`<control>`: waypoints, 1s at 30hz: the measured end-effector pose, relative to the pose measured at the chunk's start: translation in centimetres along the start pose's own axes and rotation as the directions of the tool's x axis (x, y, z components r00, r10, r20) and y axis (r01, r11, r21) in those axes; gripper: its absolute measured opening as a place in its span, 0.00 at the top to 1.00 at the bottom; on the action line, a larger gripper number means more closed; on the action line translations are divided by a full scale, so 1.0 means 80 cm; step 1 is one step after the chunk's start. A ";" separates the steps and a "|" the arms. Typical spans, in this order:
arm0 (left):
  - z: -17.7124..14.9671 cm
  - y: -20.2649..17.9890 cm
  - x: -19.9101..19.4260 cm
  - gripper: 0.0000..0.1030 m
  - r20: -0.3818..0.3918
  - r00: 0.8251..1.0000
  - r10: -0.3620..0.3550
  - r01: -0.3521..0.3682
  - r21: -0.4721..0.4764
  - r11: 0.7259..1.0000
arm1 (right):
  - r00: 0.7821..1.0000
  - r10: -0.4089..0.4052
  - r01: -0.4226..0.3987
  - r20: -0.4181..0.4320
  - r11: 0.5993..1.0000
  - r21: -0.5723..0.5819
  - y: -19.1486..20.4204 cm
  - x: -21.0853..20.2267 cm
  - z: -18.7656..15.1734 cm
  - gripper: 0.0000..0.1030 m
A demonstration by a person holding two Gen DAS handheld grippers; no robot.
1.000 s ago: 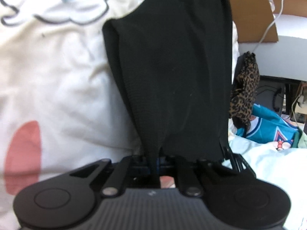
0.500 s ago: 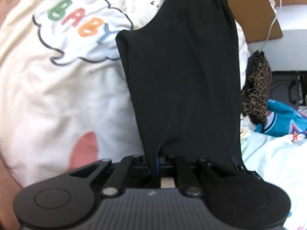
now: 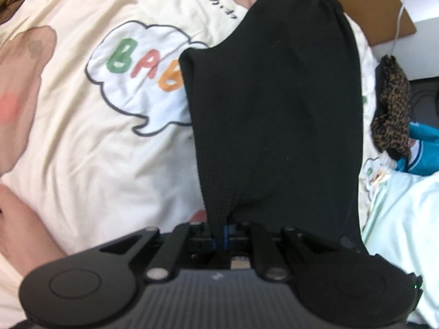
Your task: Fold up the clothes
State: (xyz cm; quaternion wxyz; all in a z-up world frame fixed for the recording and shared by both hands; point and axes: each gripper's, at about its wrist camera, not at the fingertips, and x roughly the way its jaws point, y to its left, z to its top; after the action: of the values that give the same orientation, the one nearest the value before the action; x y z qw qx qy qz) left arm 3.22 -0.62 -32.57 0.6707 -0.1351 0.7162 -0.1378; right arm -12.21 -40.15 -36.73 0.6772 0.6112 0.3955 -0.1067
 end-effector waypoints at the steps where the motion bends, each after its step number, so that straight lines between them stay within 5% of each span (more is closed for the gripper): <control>1: 0.003 -0.007 0.009 0.95 -0.005 1.000 0.006 -0.006 0.001 1.000 | 1.000 -0.011 0.011 -0.014 1.000 -0.006 0.000 0.004 0.000 0.98; 8: 0.005 0.006 0.049 0.95 -0.053 0.997 0.061 -0.059 0.040 0.997 | 0.992 -0.095 0.088 -0.084 0.993 -0.085 -0.006 0.026 0.006 0.96; 10: 0.006 0.010 0.059 0.95 -0.060 0.996 0.067 -0.064 0.043 0.997 | 0.987 -0.125 0.113 -0.099 0.987 -0.118 -0.010 0.031 0.008 0.88; 12: 0.007 0.014 0.067 0.95 -0.065 0.996 0.065 -0.062 0.048 0.997 | 0.986 -0.131 0.117 -0.100 0.984 -0.136 -0.021 0.031 0.010 0.57; 13: 0.008 0.015 0.070 0.95 -0.067 0.996 0.064 -0.061 0.051 0.997 | 0.987 -0.132 0.117 -0.096 0.982 -0.149 -0.026 0.029 0.012 0.54; 30: 0.020 0.027 0.097 0.92 -0.092 0.995 0.043 -0.039 0.047 0.998 | 0.992 -0.083 0.048 -0.099 0.948 -0.315 -0.028 0.033 0.059 0.53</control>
State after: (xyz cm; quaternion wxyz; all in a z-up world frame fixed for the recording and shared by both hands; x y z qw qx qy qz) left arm 4.30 -1.57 -40.69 0.6422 -0.0984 0.7460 -0.1463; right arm -9.95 -44.06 -40.46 0.7382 0.4882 0.4644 -0.0315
